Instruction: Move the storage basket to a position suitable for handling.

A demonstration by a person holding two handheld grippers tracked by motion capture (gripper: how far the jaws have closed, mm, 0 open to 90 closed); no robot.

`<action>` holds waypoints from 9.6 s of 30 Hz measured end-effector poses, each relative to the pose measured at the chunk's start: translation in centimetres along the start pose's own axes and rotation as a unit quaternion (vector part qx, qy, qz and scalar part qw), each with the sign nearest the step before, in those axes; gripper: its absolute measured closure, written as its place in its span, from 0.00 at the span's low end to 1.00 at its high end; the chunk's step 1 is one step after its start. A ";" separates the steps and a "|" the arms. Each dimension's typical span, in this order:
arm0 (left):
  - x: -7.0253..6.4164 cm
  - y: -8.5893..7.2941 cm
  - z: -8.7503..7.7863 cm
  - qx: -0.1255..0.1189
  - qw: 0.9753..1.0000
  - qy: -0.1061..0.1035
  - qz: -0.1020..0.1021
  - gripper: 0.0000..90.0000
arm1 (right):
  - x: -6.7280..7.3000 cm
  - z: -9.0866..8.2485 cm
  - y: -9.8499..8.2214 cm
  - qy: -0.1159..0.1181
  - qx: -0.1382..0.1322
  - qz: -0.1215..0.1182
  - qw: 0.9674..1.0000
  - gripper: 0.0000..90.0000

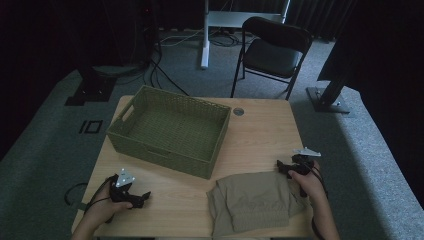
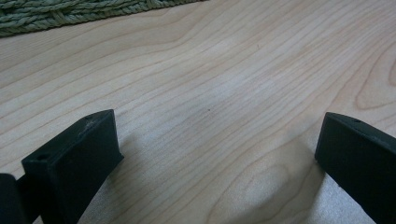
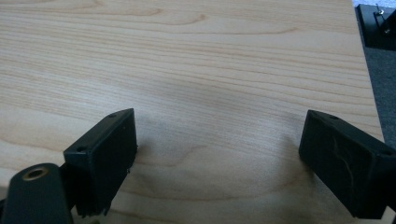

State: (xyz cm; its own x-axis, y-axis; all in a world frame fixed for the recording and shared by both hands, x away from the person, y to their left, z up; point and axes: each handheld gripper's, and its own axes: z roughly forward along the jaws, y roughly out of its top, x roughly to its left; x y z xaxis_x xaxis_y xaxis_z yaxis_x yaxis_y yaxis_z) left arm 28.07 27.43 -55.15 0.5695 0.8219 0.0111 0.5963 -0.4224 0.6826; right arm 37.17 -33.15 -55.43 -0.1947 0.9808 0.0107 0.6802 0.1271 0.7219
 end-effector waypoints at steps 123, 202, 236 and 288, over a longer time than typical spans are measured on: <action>15.5 13.4 0.1 -0.079 0.979 0.127 -0.138 0.74 | 24.8 -2.5 8.4 0.129 -0.074 -0.058 0.987 0.46; 3.4 15.6 2.6 -0.072 0.981 0.078 -0.160 0.89 | 11.1 -2.4 10.0 0.057 -0.039 -0.056 0.996 0.75; 6.3 18.8 7.3 -0.114 0.974 0.109 -0.161 0.68 | 11.7 2.7 14.0 -0.013 -0.024 0.021 0.999 0.70; -2.2 23.7 11.4 -0.083 0.977 0.082 -0.177 0.88 | 1.5 1.5 13.2 -0.039 0.007 0.012 0.999 0.88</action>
State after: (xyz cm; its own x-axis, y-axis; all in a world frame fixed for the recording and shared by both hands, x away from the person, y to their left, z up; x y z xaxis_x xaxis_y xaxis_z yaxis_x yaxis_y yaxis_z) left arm 47.37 11.22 -47.32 0.2385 0.9610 -0.1400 0.6318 -0.0441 0.7739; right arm 46.93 -29.80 -46.87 -0.1221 0.9922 -0.0269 0.6935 0.1047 0.7128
